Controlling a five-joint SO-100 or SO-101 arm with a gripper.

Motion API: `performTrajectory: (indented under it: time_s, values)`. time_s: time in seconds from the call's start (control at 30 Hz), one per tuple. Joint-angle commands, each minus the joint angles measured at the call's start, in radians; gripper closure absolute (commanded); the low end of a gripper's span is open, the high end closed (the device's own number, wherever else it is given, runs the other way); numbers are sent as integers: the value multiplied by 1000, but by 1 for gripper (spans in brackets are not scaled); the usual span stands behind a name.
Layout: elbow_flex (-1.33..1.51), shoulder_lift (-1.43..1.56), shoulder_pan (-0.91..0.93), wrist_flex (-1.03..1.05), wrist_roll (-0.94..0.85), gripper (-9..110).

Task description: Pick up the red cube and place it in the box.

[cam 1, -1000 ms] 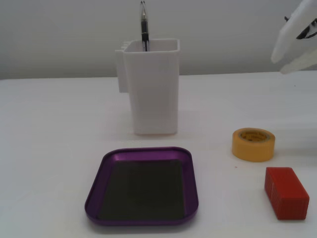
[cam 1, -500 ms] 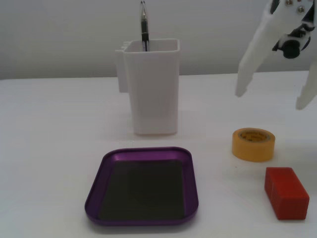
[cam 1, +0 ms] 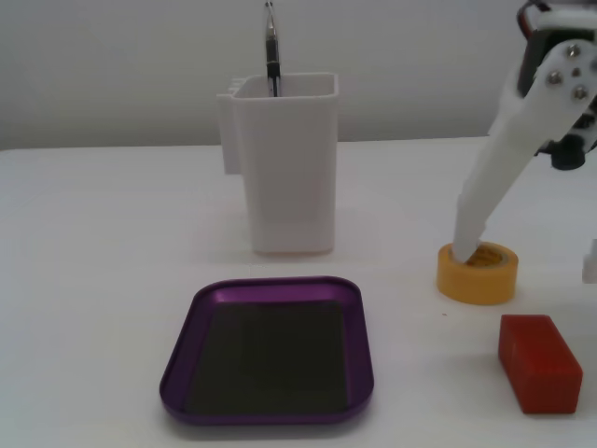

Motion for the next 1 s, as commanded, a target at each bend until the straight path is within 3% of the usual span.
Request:
performTrajectory:
  time_s: [0.0,0.97]
  values:
    - [-37,-43,0,-40,6,77]
    - [-25,-224,-106,-192,5,78]
